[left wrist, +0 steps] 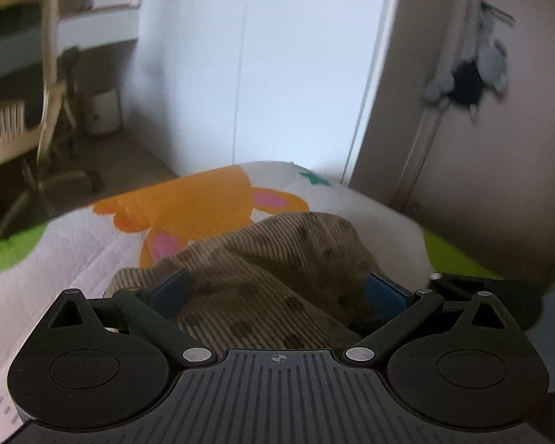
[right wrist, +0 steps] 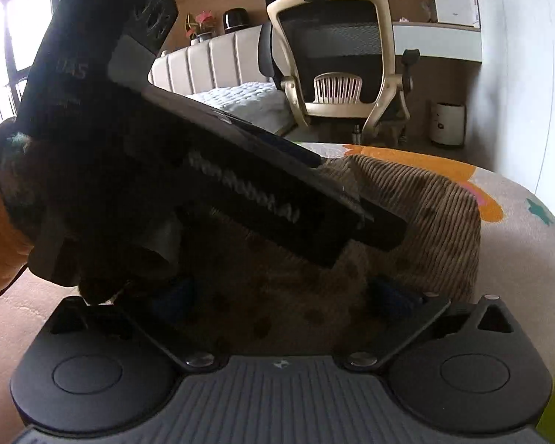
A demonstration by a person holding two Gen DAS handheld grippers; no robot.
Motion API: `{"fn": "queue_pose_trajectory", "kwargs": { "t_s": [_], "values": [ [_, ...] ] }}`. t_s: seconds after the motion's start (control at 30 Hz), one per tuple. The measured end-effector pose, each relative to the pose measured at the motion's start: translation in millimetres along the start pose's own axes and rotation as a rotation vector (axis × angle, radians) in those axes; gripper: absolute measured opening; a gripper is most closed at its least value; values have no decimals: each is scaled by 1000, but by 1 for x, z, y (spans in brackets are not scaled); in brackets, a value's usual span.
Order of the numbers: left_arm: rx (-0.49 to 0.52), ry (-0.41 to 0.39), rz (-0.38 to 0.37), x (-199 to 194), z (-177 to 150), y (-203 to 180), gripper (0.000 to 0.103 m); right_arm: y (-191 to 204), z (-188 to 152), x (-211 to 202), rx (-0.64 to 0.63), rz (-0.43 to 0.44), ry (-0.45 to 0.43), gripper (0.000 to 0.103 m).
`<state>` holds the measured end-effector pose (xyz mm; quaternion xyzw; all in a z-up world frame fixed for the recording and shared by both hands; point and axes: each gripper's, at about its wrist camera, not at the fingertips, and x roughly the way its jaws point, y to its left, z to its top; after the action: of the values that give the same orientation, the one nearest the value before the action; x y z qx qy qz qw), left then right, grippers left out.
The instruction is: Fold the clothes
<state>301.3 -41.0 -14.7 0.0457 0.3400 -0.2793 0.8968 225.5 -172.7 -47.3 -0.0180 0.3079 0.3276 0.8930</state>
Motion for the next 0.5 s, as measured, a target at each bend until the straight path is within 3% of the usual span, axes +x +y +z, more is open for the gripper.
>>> {"fn": "queue_pose_trajectory", "kwargs": {
  "t_s": [0.33,0.5],
  "values": [
    [116,-30,91,-20,-3,-15,102,9,-6,-3,45,-47,3,103],
    [89,-69,184,-51,-6,-2,102,16,-5,-9,16,-60,20,103]
  ]
}}
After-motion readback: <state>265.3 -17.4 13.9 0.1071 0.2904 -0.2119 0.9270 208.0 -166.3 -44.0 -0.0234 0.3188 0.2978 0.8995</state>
